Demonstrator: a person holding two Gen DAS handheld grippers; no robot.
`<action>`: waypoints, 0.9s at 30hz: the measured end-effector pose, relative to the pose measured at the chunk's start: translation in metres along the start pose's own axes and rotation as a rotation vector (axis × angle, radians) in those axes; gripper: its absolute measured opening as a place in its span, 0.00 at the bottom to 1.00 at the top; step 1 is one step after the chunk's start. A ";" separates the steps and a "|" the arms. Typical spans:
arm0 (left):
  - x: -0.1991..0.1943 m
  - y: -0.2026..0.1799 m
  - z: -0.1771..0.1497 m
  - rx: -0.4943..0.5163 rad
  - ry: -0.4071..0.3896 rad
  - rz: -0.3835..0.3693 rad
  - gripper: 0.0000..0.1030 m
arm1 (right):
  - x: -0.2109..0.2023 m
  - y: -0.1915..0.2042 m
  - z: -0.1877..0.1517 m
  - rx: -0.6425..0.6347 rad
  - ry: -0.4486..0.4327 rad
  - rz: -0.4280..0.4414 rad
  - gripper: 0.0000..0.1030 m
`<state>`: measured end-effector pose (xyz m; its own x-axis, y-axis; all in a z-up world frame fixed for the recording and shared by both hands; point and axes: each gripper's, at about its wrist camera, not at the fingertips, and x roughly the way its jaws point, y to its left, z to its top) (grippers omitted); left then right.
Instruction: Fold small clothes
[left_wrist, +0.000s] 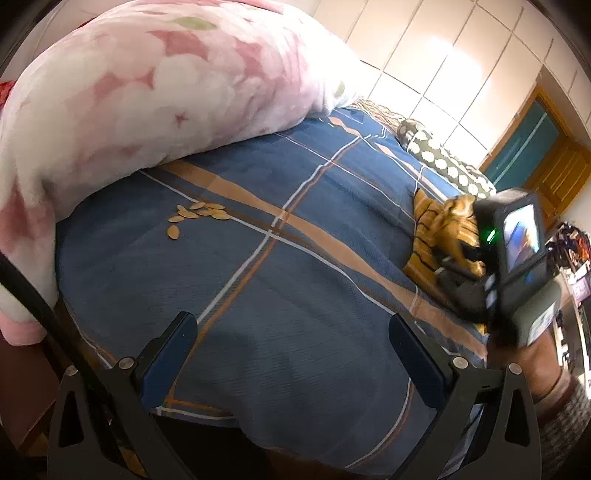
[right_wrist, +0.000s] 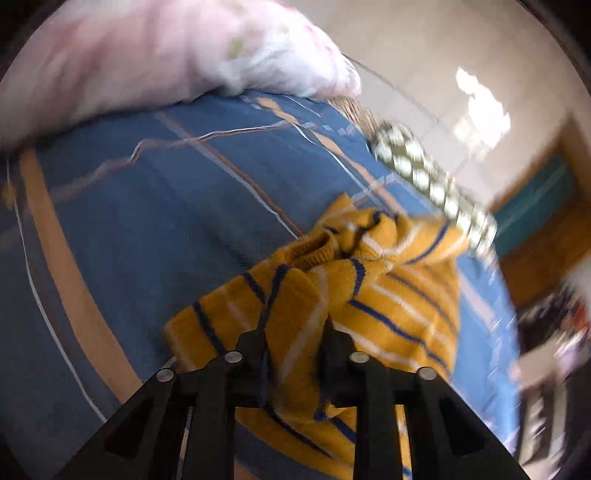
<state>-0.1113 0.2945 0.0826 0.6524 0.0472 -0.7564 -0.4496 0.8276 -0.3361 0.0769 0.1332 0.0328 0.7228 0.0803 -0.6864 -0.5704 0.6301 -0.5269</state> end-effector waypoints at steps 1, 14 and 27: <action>-0.002 0.002 0.000 -0.008 -0.003 -0.001 1.00 | -0.005 0.011 -0.001 -0.051 -0.024 0.003 0.38; -0.014 0.003 0.008 -0.001 -0.057 -0.031 1.00 | -0.041 -0.100 0.000 0.260 -0.062 0.220 0.46; 0.011 -0.012 0.004 0.062 -0.023 0.001 1.00 | 0.112 -0.115 0.047 0.597 0.229 0.428 0.24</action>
<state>-0.0965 0.2874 0.0806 0.6660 0.0608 -0.7434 -0.4124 0.8605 -0.2990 0.2421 0.1063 0.0397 0.3506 0.2898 -0.8906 -0.4281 0.8954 0.1229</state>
